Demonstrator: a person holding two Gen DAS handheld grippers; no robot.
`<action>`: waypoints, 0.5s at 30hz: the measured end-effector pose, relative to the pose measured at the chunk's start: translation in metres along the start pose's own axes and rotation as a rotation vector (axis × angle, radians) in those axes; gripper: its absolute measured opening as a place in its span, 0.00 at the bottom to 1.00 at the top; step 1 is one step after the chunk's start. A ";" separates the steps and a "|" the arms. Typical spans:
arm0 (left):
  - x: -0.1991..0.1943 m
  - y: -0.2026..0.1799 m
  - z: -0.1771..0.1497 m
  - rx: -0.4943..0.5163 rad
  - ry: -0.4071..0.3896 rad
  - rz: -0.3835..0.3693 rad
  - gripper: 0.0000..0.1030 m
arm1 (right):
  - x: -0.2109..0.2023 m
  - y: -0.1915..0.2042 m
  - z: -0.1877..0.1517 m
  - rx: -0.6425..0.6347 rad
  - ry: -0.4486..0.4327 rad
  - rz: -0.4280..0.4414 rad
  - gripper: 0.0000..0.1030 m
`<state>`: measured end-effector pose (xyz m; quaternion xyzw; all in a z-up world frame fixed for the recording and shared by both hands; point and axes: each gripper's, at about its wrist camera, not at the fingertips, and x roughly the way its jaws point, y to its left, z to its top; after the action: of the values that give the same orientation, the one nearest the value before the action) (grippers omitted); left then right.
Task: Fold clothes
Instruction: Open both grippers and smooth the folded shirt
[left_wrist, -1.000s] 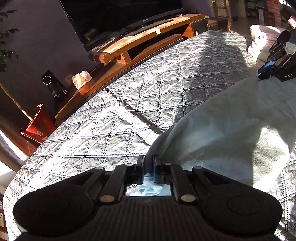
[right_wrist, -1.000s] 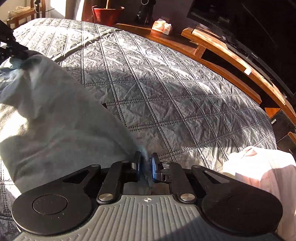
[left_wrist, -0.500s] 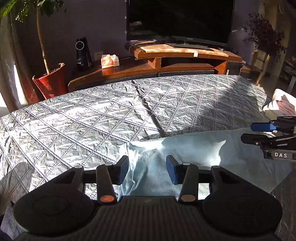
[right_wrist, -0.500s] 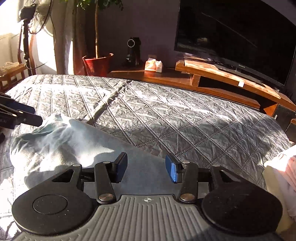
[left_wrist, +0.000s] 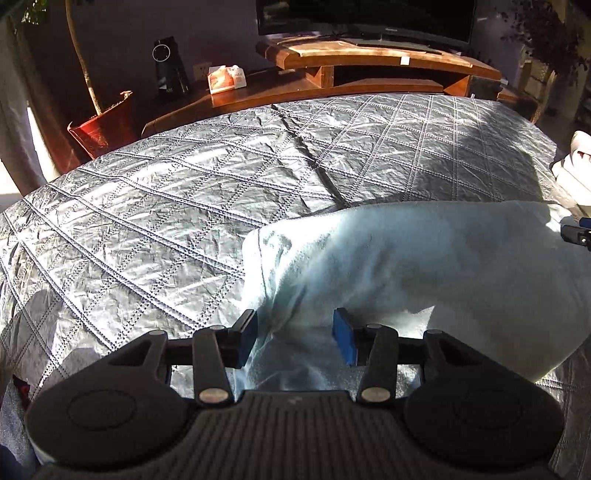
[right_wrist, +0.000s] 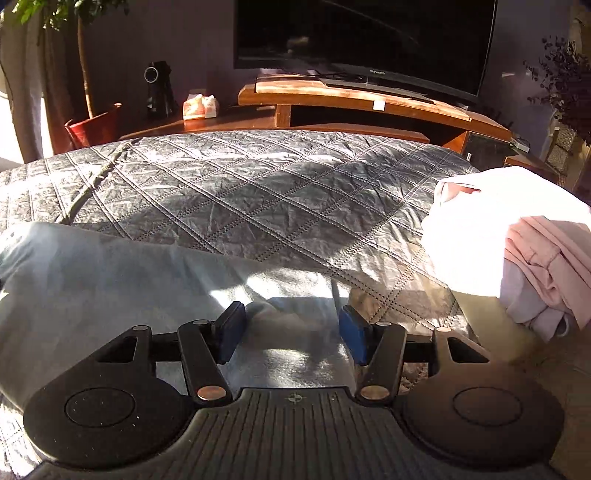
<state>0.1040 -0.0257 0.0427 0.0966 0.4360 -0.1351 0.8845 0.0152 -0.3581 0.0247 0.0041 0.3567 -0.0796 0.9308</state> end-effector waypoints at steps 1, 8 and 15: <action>-0.006 0.003 0.002 -0.026 -0.011 -0.004 0.40 | -0.007 0.002 -0.002 -0.014 -0.020 -0.001 0.60; -0.050 0.039 0.010 -0.267 -0.074 -0.027 0.55 | -0.012 0.012 -0.017 -0.077 0.012 -0.028 0.63; -0.078 0.077 0.005 -0.476 -0.140 -0.003 0.59 | -0.066 0.131 -0.020 -0.489 -0.130 0.199 0.58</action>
<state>0.0871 0.0582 0.1126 -0.1245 0.3934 -0.0363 0.9102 -0.0269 -0.2182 0.0470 -0.1908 0.3029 0.1006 0.9283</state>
